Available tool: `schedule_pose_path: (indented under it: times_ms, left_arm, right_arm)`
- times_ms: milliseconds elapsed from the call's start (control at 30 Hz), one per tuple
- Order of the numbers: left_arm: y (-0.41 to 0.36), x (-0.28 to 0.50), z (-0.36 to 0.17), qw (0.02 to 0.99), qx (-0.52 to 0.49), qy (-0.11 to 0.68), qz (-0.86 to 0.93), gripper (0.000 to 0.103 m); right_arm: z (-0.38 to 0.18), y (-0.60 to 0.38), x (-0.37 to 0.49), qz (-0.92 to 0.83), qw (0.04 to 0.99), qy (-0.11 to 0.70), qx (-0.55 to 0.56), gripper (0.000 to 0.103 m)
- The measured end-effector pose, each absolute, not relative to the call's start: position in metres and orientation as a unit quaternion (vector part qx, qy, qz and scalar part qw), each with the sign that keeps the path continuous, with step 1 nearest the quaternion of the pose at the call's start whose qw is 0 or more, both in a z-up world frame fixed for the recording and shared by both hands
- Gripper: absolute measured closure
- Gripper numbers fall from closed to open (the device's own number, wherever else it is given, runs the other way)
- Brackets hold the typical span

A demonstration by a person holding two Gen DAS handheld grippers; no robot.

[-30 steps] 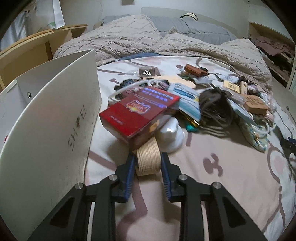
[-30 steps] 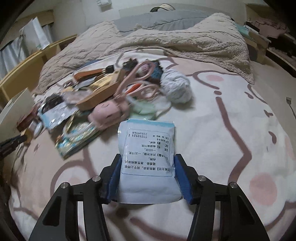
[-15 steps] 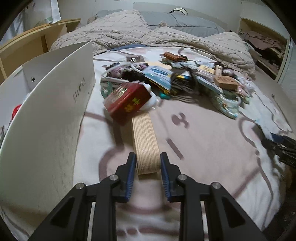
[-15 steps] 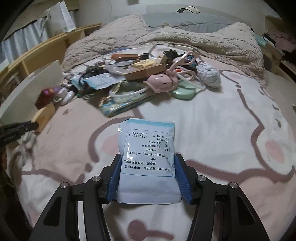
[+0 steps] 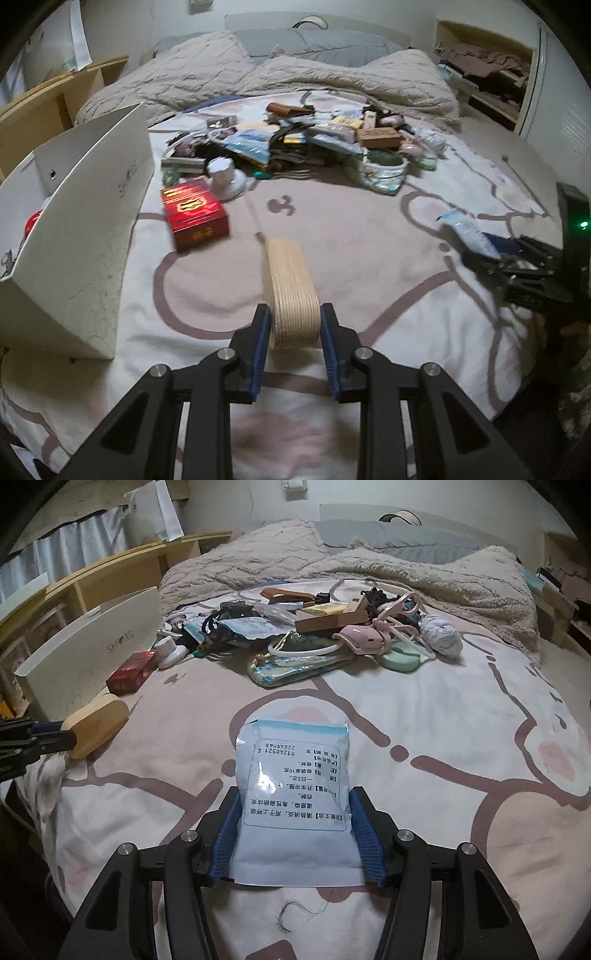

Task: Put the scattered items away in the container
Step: 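Lift the white packet and the wooden oval block off the bed with both tools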

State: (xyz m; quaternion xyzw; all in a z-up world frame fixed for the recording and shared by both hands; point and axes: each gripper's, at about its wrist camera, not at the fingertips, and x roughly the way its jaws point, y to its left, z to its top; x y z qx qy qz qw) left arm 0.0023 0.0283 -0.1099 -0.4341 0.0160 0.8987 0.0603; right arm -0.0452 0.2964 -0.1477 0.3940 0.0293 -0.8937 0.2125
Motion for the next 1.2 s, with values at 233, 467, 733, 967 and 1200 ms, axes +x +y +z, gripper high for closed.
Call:
schedule_pose_path:
  times_ms: [233, 467, 733, 967, 1200]
  left_arm:
    - [0.051, 0.006, -0.106, 0.117, -0.421, -0.037, 0.899, 0.056]
    - [0.051, 0.008, -0.111, 0.082, -0.443, -0.035, 0.892, 0.036]
    - [0.070, 0.014, -0.129, 0.122, -0.476, -0.054, 0.869, 0.035]
    - [0.095, -0.002, -0.133, 0.159, -0.471, -0.035, 0.867, 0.029]
    - [0.084, 0.005, -0.131, 0.138, -0.472, -0.021, 0.870, 0.027]
  right_arm:
    - [-0.153, 0.287, -0.038, -0.899, 0.216, 0.056, 0.377, 0.029]
    - [-0.155, 0.294, -0.039, -0.897, 0.236, 0.032, 0.373, 0.025]
    - [-0.156, 0.293, -0.036, -0.897, 0.248, 0.030, 0.364, 0.019]
    - [-0.157, 0.297, -0.036, -0.899, 0.254, 0.012, 0.357, 0.019]
    - [-0.157, 0.297, -0.035, -0.899, 0.255, 0.013, 0.355, 0.019]
